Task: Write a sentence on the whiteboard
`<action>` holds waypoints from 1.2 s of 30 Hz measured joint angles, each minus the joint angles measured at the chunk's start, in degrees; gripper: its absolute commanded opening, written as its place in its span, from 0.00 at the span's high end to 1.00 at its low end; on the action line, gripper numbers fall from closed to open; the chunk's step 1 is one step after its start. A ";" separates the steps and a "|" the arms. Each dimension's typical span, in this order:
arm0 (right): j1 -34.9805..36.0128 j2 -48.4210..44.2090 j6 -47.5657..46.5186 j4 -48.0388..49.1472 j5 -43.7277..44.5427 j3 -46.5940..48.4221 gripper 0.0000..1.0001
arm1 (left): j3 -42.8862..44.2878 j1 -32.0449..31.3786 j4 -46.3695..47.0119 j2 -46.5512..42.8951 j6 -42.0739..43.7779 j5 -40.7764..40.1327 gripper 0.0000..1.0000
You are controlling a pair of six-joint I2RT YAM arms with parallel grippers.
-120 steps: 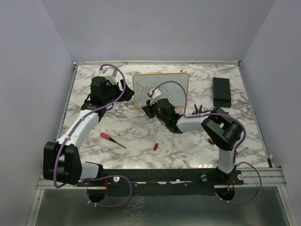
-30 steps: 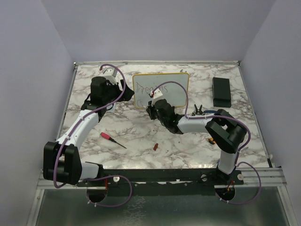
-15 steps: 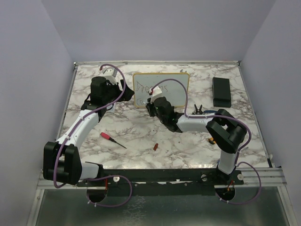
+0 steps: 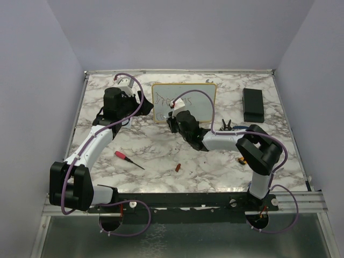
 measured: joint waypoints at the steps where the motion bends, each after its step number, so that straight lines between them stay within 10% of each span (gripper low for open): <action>1: 0.00 -0.20 -0.04 0.04 -0.04 -0.09 0.99 | 0.00 0.00 0.00 0.00 0.00 0.00 0.24; 36: -0.04 -1.84 0.11 0.17 0.90 -1.44 0.99 | 0.00 0.00 0.00 0.00 0.00 0.02 0.24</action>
